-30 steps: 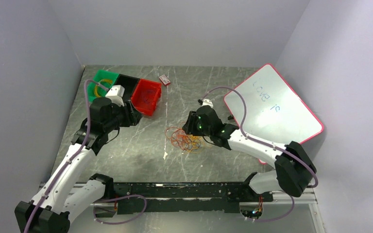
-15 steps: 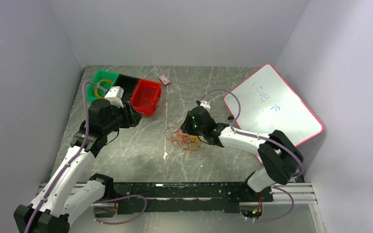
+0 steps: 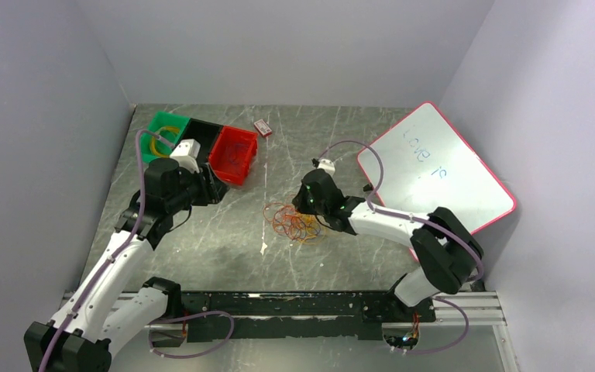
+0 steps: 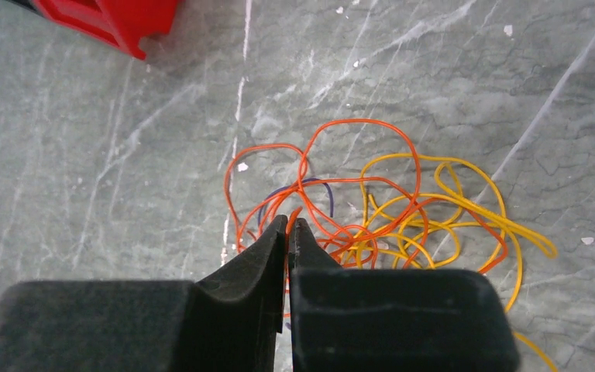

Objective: Untangle the cables

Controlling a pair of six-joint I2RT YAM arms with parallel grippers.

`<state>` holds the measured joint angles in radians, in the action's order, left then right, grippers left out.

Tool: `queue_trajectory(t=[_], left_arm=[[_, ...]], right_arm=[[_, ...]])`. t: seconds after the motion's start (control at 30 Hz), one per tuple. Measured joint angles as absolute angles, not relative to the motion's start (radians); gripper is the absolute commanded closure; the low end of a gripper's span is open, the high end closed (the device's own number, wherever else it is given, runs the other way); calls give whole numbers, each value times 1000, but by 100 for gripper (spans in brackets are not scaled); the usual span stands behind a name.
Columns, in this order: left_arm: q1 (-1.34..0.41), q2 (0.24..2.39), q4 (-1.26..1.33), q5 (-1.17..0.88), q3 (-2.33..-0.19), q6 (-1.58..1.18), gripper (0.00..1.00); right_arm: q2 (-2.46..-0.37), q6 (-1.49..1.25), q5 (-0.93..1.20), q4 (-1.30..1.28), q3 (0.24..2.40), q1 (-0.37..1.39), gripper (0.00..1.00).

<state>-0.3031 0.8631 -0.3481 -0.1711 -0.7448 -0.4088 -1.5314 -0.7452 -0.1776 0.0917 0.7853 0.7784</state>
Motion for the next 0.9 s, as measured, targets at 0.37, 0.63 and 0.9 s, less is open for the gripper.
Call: queue_trajectory(t=[0.37,0.63,0.9], left_arm=[[-303,862,-250,-256,-705,-413,37],[-309,852,-70,-407,-652,-442,34],[-406,858,115,-464,-649,-451,33]], right_arm=[[-1318,-664,-166,85,786,778,100],[-1192,-667,-101,28,865,778,100],[-1144,-725,-75,35,994,778,100]])
